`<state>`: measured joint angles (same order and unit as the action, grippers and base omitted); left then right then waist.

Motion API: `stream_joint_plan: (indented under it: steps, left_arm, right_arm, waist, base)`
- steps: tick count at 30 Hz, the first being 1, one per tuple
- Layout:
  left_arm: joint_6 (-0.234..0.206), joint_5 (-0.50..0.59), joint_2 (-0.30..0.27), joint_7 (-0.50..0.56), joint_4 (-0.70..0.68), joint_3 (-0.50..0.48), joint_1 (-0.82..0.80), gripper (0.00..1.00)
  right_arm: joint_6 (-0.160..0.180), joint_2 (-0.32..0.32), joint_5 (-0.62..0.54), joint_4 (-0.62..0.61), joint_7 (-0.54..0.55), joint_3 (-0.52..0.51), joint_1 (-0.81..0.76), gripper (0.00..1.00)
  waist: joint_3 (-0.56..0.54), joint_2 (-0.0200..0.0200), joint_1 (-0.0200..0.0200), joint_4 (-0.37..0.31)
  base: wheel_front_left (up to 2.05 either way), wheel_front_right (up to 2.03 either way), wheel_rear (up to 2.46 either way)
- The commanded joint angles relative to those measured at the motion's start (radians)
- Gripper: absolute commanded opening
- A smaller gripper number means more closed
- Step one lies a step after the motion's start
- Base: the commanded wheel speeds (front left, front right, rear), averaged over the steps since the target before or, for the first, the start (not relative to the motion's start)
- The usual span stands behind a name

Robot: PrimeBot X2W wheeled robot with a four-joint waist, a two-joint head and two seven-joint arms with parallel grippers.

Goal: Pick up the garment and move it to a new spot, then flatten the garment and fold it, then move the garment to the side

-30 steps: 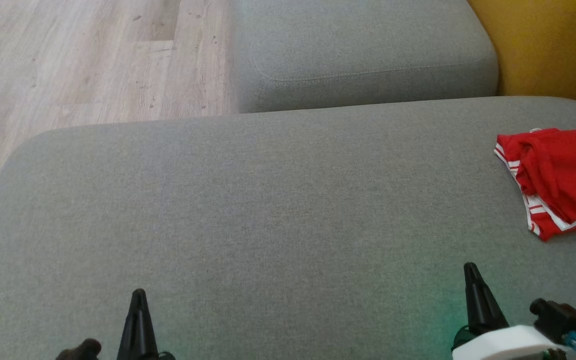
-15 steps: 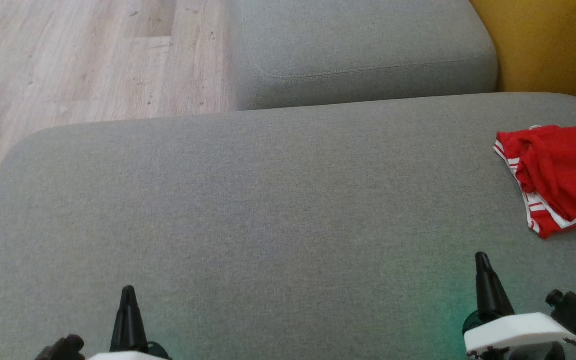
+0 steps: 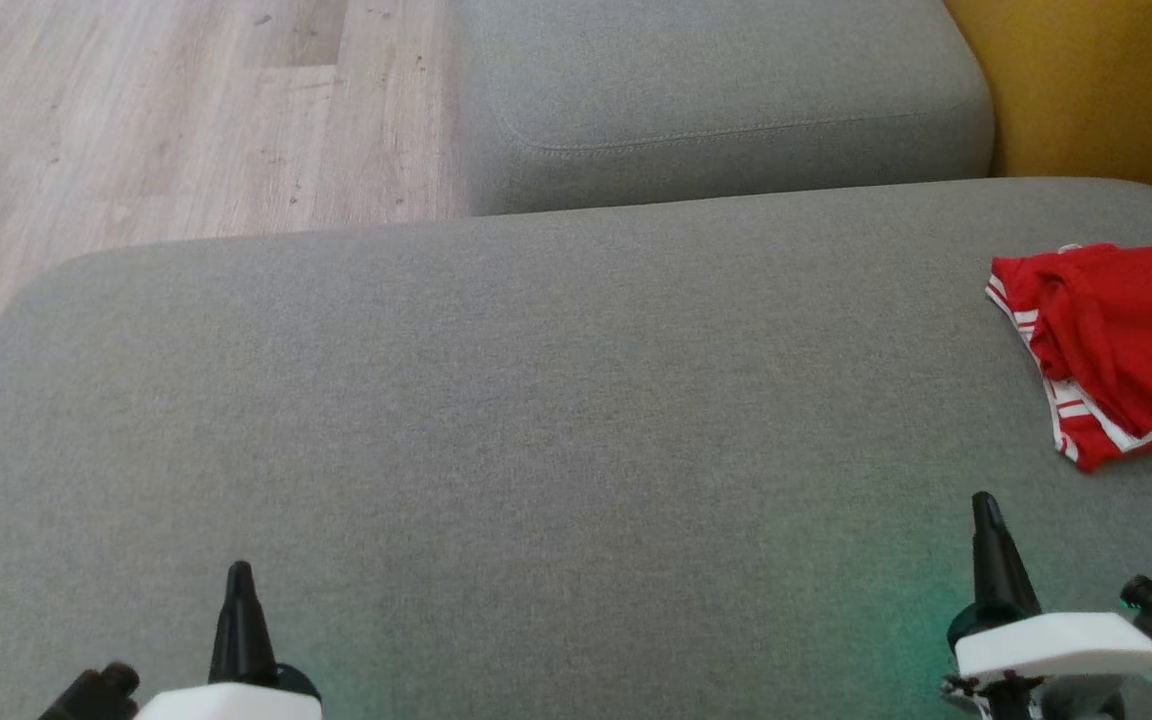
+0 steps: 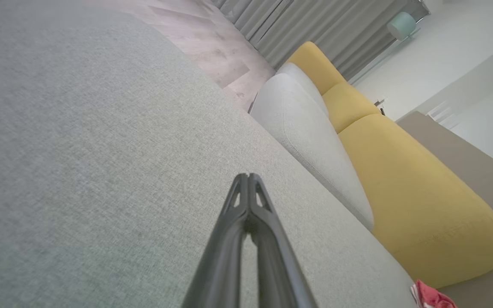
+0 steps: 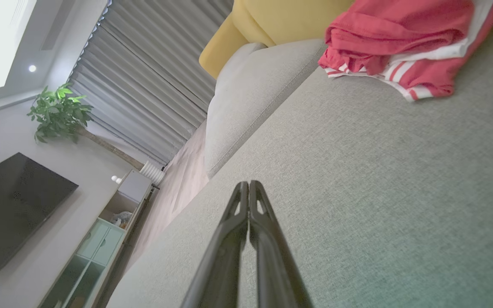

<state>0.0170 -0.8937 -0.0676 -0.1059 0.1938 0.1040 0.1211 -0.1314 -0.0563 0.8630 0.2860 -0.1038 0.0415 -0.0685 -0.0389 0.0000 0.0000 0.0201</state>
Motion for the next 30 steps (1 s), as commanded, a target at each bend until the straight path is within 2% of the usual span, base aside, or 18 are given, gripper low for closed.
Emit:
stream_joint_plan:
  steps: [1,30]
  left_arm:
    - [0.009,-0.034,-0.014,0.005,-0.024,-0.028,-0.063,0.0]
    - [0.056,-0.356,-0.015,0.084,0.009,-0.092,-0.136,0.0]
  right_arm:
    - [0.0,-0.019,0.038,-0.036,0.009,-0.001,0.058,0.0]
    - [0.001,-0.019,0.367,-0.039,0.089,-0.053,0.11,0.0]
  waist:
    - [0.001,0.0,0.0,-0.001]
    - [0.019,0.0,0.0,-0.009]
  base:
    - [0.0,0.0,0.0]
    - [0.0,0.0,0.0]
